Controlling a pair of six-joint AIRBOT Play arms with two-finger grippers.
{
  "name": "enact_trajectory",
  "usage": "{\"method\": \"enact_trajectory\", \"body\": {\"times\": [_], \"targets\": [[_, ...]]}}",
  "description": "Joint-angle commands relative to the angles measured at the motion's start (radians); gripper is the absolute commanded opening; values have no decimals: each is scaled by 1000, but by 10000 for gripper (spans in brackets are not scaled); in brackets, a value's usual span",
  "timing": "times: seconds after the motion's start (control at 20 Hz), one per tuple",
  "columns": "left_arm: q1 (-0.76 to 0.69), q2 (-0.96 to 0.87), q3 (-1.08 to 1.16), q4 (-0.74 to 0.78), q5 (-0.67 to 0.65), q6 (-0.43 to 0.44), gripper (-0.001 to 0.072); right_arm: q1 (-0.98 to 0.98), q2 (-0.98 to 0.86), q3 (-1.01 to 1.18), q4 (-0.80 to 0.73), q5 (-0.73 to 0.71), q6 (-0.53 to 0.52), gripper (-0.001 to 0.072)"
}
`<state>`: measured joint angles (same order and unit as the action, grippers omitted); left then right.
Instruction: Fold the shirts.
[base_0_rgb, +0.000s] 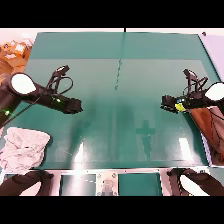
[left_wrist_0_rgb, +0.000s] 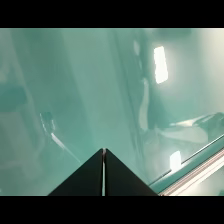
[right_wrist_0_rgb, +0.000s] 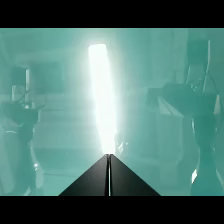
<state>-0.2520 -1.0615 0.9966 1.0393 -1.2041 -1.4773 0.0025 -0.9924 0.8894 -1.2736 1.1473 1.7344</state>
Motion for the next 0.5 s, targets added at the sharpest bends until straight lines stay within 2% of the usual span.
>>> {"method": "enact_trajectory", "body": {"times": [0.0, 0.45], "targets": [[-6, 14, -23, 0, 17, -10, 22, 8, 0, -3, 2, -6, 0, 20], [-6, 14, -22, -8, 19, -11, 23, 8, 0, -3, 2, -6, 0, 21]]}}
